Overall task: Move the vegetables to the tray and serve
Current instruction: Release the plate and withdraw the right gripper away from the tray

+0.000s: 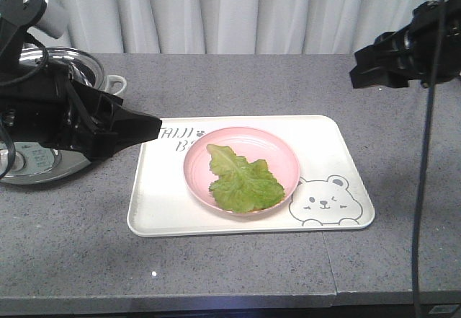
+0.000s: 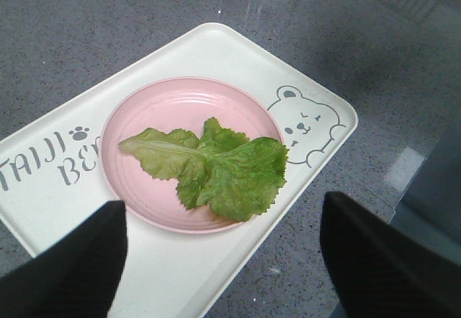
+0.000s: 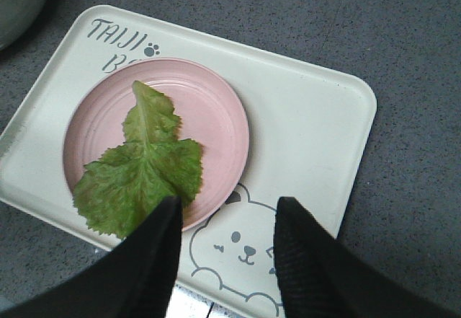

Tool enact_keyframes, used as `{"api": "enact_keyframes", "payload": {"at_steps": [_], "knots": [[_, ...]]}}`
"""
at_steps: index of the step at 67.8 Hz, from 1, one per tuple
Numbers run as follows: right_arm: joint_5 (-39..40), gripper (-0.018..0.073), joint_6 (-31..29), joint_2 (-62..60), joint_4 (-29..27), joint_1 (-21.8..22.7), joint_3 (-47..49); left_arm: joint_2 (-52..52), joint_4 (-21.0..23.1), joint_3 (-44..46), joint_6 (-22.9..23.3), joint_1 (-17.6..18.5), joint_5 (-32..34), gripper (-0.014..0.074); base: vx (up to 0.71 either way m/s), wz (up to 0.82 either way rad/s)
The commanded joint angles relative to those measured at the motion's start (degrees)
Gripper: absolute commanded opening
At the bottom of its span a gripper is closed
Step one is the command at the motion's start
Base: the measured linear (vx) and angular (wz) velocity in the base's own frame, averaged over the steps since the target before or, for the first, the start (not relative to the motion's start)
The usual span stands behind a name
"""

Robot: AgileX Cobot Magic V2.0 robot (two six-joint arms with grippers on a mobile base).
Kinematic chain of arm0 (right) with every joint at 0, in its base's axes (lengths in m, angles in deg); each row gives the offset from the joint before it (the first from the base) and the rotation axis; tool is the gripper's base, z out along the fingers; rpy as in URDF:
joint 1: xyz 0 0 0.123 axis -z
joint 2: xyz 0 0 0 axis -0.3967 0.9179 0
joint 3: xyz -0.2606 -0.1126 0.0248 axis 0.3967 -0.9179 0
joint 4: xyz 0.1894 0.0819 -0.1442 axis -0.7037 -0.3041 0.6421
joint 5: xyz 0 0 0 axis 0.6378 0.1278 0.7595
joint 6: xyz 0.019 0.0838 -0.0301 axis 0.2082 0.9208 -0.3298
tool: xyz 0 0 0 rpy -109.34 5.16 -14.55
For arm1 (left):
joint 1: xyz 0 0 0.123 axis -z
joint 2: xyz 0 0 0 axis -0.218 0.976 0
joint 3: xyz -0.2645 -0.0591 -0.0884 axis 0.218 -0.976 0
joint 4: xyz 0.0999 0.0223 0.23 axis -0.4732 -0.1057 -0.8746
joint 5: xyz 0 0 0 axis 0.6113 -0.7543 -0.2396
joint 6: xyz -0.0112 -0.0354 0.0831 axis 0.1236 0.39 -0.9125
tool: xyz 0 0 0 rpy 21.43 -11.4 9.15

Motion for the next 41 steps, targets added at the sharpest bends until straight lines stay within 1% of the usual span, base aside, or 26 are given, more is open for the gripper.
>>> {"api": "enact_keyframes", "payload": {"at_steps": [1, 5, 13, 18, 27, 41], "knots": [[2.9, 0.0281, -0.6, -4.6, -0.5, 0.2, -0.9, -1.5, 2.4, 1.5, 0.2, 0.2, 2.1, 0.0534, 0.0, 0.0], [5.6, 0.0271, -0.6, -7.2, -0.5, 0.2, -5.3, -1.5, 2.4, 1.5, 0.2, 0.2, 2.1, 0.0534, 0.0, 0.0], [12.2, 0.0257, -0.6, -13.5, -0.5, 0.2, -17.4, -1.5, 2.4, 1.5, 0.2, 0.2, 2.1, 0.0534, 0.0, 0.0], [14.6, 0.0251, -0.6, -17.2, -0.1, 0.2, -22.7, -1.5, 2.4, 1.5, 0.2, 0.2, 2.1, 0.0534, 0.0, 0.0], [15.4, 0.0251, -0.6, -22.1, 0.0, 0.2, -29.6, -1.5, 2.4, 1.5, 0.2, 0.2, 2.1, 0.0534, 0.0, 0.0], [14.7, 0.0251, -0.6, -27.5, -0.3, 0.2, -35.7, -1.5, 2.4, 1.5, 0.2, 0.2, 2.1, 0.0534, 0.0, 0.0]]}}
